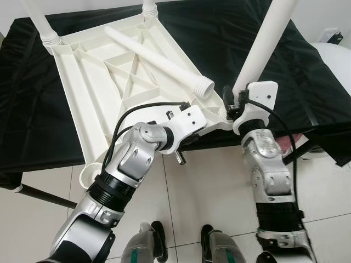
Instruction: Building children table
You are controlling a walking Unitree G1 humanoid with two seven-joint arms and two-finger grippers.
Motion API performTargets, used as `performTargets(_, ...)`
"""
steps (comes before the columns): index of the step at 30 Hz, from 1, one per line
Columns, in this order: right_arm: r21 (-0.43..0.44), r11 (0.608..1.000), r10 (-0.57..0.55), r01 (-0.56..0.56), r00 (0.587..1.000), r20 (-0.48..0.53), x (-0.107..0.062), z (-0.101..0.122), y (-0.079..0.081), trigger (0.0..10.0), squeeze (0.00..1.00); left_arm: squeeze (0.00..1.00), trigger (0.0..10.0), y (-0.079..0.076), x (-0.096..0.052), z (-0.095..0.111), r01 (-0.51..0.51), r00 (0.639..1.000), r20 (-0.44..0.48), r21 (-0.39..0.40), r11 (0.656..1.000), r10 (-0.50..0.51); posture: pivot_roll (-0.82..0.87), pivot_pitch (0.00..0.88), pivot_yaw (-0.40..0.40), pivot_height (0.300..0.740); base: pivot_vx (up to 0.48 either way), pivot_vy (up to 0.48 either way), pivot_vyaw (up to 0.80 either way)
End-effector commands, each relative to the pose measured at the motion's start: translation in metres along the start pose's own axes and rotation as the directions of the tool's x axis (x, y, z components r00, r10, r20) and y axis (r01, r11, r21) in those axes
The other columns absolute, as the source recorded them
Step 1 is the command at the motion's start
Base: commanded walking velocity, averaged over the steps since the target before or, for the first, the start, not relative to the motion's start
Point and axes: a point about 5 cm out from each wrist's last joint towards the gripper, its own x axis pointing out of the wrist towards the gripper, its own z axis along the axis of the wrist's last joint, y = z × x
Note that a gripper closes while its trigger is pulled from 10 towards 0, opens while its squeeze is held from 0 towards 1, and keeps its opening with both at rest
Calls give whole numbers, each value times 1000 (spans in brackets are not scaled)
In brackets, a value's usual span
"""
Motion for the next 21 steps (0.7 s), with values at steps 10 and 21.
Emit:
performTargets(10, 5, 999, -54, 54, 996, -67, 0, -12, 31, 10000, 0, 0, 10000, -1, 2, 8, -85, 996, 19, 45, 995, 84, -133, 210, 55, 740, 0, 0, 0)
performTargets(21, 7, 985, -172, 173, 981, -91, 5, -16, 34, 10000, 0, 0, 10000, -1, 2, 9, -87, 996, 21, 43, 995, 86, -131, 211, 56, 740, 0, 0, 0)
